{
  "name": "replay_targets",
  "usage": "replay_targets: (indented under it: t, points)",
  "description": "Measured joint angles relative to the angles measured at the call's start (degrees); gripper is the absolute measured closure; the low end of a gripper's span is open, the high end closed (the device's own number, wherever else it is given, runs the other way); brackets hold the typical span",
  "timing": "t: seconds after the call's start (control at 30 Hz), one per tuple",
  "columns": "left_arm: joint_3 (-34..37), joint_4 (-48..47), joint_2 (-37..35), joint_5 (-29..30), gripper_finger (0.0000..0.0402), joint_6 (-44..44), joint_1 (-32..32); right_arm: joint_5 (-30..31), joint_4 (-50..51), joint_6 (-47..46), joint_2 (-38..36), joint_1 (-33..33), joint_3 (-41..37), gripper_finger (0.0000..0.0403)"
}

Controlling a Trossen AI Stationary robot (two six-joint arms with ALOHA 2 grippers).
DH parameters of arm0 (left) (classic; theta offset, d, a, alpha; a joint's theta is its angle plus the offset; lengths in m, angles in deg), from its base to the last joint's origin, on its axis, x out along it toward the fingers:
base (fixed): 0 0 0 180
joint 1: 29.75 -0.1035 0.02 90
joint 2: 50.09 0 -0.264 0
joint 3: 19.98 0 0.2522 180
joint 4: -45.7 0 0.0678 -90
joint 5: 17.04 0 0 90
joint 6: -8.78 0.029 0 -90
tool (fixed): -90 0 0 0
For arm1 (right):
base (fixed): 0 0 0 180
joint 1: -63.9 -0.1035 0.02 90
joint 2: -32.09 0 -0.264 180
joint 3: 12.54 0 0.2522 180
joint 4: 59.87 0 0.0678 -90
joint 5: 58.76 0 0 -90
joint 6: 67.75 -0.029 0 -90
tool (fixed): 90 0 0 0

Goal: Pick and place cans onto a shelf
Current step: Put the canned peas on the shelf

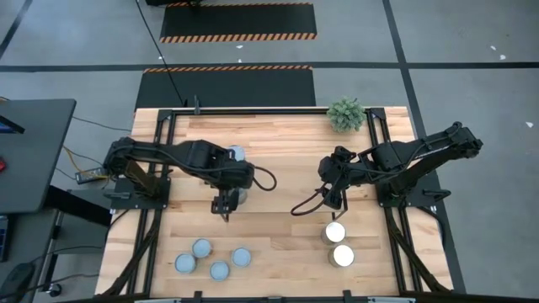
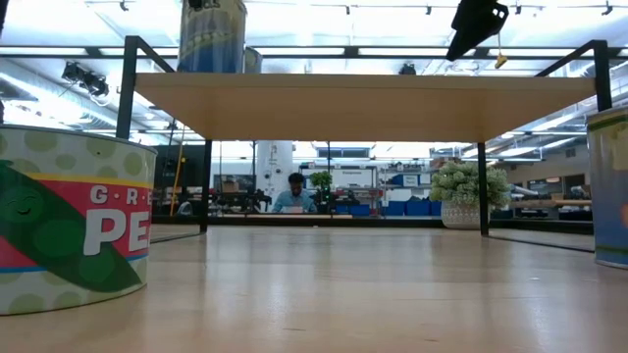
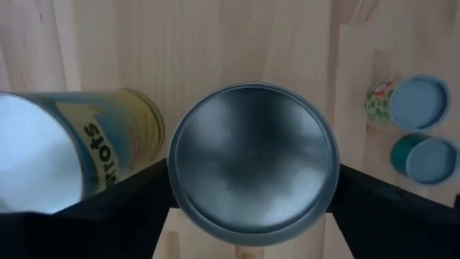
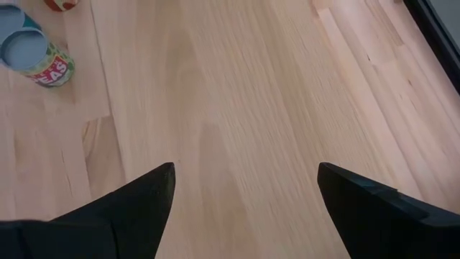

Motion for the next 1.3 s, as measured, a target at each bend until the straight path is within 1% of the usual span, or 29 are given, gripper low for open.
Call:
replay_targets:
  t: [0.3,0.57,0.9,1.0,1.17,1.3]
  points:
    - [0.08,-3.32,0.11,-0.16,0.0046,-1.35,0.22,0.0,-1.52,0.44,0.0,0.0,0.0,0.0055]
    - [0.08,-3.1,0.08,-1.01,0.0045,-3.26,0.83,0.02,-1.48,0.57,0.0,0.07,0.0,0.0055]
    - [-0.08,-3.14,0.0,-1.93,0.0045,-3.45,0.78,0.02,-1.5,0.55,0.02,0.07,0.0,0.0055]
    - [-1.0,-3.12,0.0,-1.85,0.0045,-3.44,0.8,0.02,-1.54,0.55,0.02,0.07,0.0,0.0055]
    - [-2.53,-3.15,-0.07,0.34,0.0045,-2.99,0.83,0.02,-1.87,0.55,0.02,0.07,0.0,0.0055]
    - [-4.45,-3.12,-0.07,0.5,0.0045,-2.97,0.83,0.02,-1.86,0.56,0.04,0.07,0.0,0.0055]
